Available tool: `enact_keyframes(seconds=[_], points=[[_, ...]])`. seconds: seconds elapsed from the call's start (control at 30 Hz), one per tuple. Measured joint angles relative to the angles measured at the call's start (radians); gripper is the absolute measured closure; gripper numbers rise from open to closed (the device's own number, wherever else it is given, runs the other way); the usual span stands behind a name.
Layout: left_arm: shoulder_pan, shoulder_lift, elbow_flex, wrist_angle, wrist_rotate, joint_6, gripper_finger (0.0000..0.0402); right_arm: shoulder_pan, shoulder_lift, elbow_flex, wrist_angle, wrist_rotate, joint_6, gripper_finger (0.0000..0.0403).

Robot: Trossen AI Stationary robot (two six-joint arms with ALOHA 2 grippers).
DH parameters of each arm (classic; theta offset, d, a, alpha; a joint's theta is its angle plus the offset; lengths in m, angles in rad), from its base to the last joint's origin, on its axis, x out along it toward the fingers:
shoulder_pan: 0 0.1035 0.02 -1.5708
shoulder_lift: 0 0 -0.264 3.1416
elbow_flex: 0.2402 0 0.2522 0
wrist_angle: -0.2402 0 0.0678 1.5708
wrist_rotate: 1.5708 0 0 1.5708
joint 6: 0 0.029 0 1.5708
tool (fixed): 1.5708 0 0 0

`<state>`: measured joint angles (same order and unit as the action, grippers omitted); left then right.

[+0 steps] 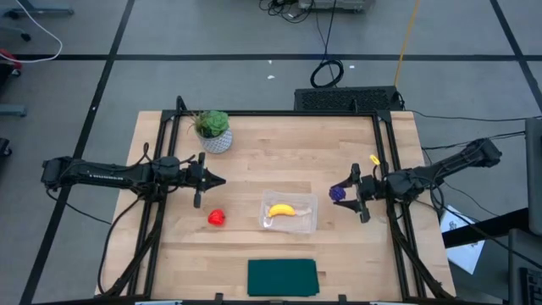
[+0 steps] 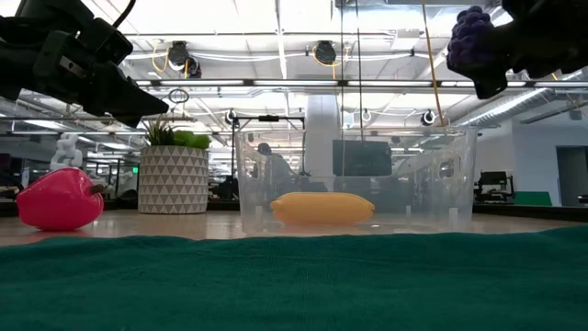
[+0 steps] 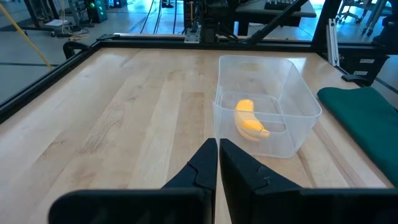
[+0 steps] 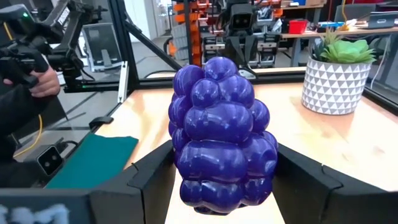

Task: Pick and placing Produce into tupperware
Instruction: Put the grapes into the transparent bin

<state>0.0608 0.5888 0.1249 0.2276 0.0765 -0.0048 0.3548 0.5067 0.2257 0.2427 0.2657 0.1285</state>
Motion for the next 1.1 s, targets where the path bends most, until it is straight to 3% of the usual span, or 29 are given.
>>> enact_keyframes(seconds=[0.67, 1.1], points=[[0.0, 0.0, 0.0, 0.0, 0.0, 0.0, 0.0378, -0.002, 0.039, 0.003, 0.027, -0.006, -0.04, 0.0181], [0.0, 0.0, 0.0, 0.0, 0.0, 0.0, 0.0378, -0.002, 0.186, 0.152, -0.018, -0.008, -0.088, 0.0181]])
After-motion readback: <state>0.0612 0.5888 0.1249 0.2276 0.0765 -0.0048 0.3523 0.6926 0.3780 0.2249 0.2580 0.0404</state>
